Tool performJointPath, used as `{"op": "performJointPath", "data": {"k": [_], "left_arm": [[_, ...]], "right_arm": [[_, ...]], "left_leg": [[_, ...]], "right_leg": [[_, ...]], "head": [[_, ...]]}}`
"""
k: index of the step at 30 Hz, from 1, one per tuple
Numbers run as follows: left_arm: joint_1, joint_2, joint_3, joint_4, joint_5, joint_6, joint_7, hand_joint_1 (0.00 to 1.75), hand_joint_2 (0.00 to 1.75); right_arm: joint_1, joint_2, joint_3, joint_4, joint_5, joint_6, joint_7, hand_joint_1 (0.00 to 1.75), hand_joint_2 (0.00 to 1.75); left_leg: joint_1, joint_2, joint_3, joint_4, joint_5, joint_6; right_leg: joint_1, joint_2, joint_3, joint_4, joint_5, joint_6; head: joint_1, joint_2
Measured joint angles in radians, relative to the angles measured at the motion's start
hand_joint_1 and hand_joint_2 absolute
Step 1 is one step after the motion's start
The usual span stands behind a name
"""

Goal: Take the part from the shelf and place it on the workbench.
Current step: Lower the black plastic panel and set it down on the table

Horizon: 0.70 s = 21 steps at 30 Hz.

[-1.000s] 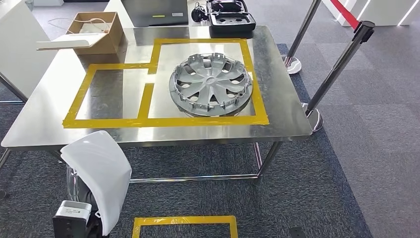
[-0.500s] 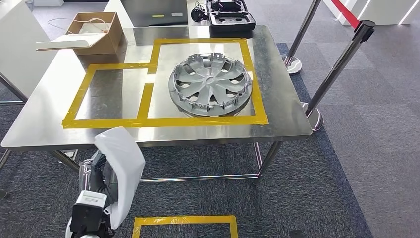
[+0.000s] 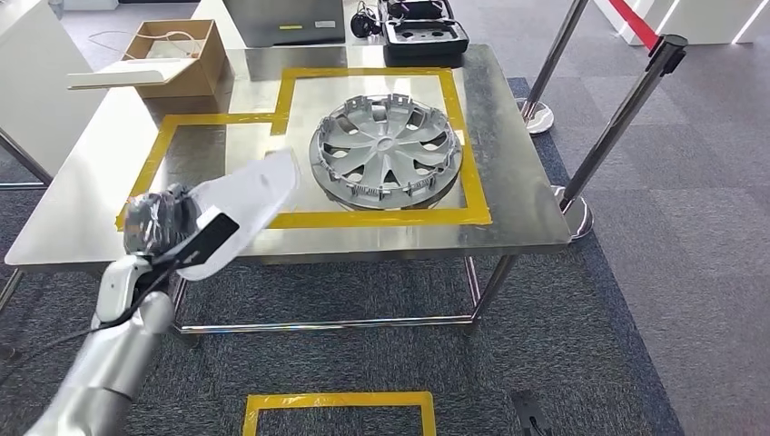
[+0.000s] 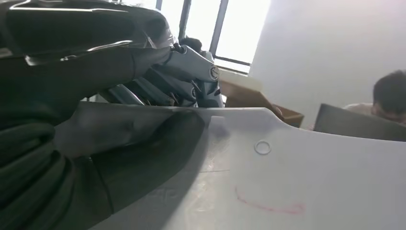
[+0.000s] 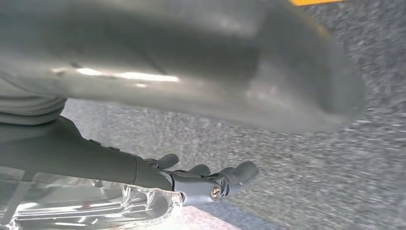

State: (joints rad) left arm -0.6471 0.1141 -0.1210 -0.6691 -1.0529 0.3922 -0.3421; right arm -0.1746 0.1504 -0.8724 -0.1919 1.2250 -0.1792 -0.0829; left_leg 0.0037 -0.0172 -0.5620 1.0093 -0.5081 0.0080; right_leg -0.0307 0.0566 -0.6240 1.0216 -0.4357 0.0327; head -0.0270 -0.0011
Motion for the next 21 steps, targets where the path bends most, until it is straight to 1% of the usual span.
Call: {"op": "performJointPath", "data": {"k": [1, 3, 7, 10, 13, 16, 21], "left_arm": [[-0.057, 0.011, -0.001, 0.048, -0.015, -0.01, 0.012, 1.75, 1.75], [-0.13, 0.024, -0.007, 0.113, -0.034, -0.016, 0.029, 1.75, 1.75], [-0.203, 0.031, -0.03, 0.193, -0.096, -0.036, 0.077, 1.75, 1.75], [-0.272, 0.031, -0.073, 0.244, -0.193, -0.095, 0.153, 1.75, 1.75], [-0.348, 0.027, -0.12, 0.283, -0.248, -0.137, 0.214, 1.75, 1.75], [-0.392, 0.025, -0.146, 0.309, -0.263, -0.151, 0.252, 1.75, 1.75], [-0.412, 0.03, -0.161, 0.336, -0.268, -0.151, 0.297, 1.75, 1.75]], "right_arm": [[-0.004, 0.002, 0.003, 0.0, -0.001, 0.0, 0.0, 0.0, 0.0], [-0.007, 0.004, 0.004, 0.0, -0.003, -0.001, 0.001, 0.0, 0.0], [-0.009, 0.005, 0.004, 0.0, -0.013, -0.005, 0.001, 0.0, 0.0], [-0.008, 0.003, 0.003, 0.0, -0.037, -0.018, 0.009, 0.0, 0.0], [-0.002, 0.001, 0.0, 0.0, -0.06, -0.022, 0.013, 0.0, 0.0], [0.007, 0.001, -0.003, 0.0, -0.066, -0.02, 0.011, 0.0, 0.0], [0.019, 0.001, -0.006, 0.0, -0.074, -0.021, 0.004, 0.0, 0.0]], "left_leg": [[0.0, 0.0, -0.001, 0.0, 0.001, 0.0], [0.0, 0.001, -0.002, 0.0, 0.001, 0.0], [0.0, 0.001, -0.003, 0.0, 0.001, 0.0], [-0.001, 0.001, -0.004, 0.001, 0.002, 0.0], [-0.001, 0.001, -0.004, 0.0, 0.001, 0.0], [-0.001, 0.002, -0.004, 0.0, 0.001, 0.0], [0.0, 0.002, -0.004, 0.0, 0.001, 0.0]], "right_leg": [[0.0, 0.0, -0.001, 0.0, 0.001, 0.0], [-0.001, 0.001, -0.002, 0.0, 0.002, 0.0], [-0.001, 0.001, -0.004, 0.0, 0.002, 0.0], [-0.001, 0.001, -0.005, 0.0, 0.002, 0.0], [-0.001, 0.001, -0.005, 0.0, 0.002, 0.0], [-0.001, 0.002, -0.006, 0.0, 0.002, 0.0], [0.0, 0.003, -0.006, 0.0, 0.002, 0.0]], "head": [[0.0, 0.0], [0.0, 0.0], [0.0, 0.0], [0.0, 0.0], [0.0, 0.0], [0.0, 0.0], [0.0, 0.0]]}}
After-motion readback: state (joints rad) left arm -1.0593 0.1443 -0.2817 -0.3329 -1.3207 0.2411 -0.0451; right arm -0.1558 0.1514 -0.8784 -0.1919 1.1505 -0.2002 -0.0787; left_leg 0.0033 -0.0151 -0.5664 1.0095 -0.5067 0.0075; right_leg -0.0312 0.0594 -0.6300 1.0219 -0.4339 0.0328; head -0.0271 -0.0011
